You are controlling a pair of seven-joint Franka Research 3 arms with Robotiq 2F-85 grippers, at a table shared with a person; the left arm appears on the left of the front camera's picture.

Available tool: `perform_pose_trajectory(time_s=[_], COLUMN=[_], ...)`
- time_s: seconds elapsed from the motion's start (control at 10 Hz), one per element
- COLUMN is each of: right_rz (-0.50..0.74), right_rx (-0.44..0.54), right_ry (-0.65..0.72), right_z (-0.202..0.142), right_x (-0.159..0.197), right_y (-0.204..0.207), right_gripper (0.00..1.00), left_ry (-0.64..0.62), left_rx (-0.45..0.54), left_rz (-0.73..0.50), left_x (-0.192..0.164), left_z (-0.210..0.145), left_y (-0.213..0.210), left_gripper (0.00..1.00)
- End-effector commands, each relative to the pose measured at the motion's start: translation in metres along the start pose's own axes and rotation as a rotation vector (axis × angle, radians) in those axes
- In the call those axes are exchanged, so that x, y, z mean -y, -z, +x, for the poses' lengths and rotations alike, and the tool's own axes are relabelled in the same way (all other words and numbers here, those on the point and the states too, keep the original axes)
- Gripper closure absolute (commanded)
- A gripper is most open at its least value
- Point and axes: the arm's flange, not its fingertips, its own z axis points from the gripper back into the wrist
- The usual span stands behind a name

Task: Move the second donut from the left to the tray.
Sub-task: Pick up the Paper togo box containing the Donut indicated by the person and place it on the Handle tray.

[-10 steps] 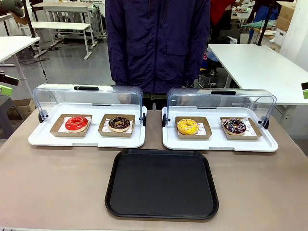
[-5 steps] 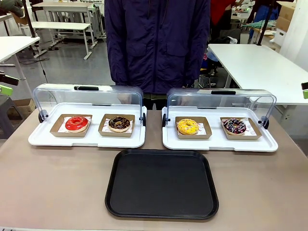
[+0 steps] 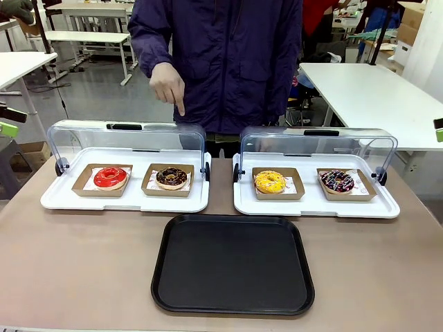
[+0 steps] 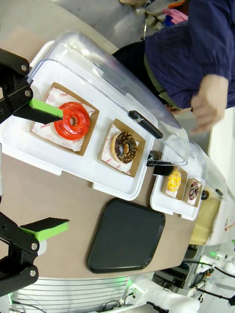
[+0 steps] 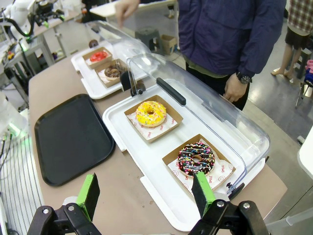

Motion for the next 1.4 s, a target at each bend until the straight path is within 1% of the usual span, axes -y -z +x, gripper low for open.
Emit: perform_pose_trajectory(time_s=[0.0, 1.3], right_rz=[-0.001, -0.001], right_rx=[0.02, 0.02], right_ry=[-0.013, -0.013], right_z=[0.0028, 0.0028], right_x=[0.0014, 0.0014], right_y=[0.0006, 0.0006], right_gripper=[0.0, 0.0], left_ry=[0.006, 0.006], left_rx=[0.004, 0.004], left_rz=[-0.008, -0.008], left_x=[0.0007, 0.0007], left_z=[0.0006, 0.0006], left_y=[-0.0008, -0.0008], left_gripper=[0.0, 0.0])
